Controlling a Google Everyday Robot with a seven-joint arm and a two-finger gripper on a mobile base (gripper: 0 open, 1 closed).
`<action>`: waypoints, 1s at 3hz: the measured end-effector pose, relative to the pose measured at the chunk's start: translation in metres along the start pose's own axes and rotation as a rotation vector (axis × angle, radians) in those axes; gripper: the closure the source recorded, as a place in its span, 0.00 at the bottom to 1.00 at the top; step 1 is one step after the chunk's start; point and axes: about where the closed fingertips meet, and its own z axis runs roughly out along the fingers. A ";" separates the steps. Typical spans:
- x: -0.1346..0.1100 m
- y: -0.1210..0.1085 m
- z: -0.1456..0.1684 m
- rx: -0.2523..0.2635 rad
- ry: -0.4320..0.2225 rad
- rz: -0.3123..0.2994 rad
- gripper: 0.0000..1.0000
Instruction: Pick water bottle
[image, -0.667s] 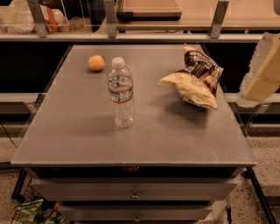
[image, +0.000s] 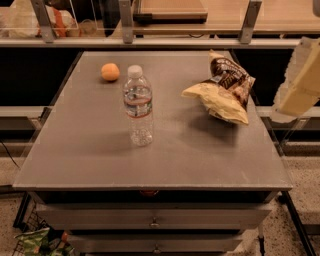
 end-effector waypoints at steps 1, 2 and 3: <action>-0.005 0.004 -0.004 -0.008 -0.050 0.072 0.00; -0.010 0.010 -0.019 -0.002 -0.182 0.315 0.00; -0.030 0.012 -0.030 -0.018 -0.301 0.456 0.00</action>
Offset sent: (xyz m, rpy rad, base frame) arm -0.0191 0.0373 0.0179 0.8440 0.1284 -0.2785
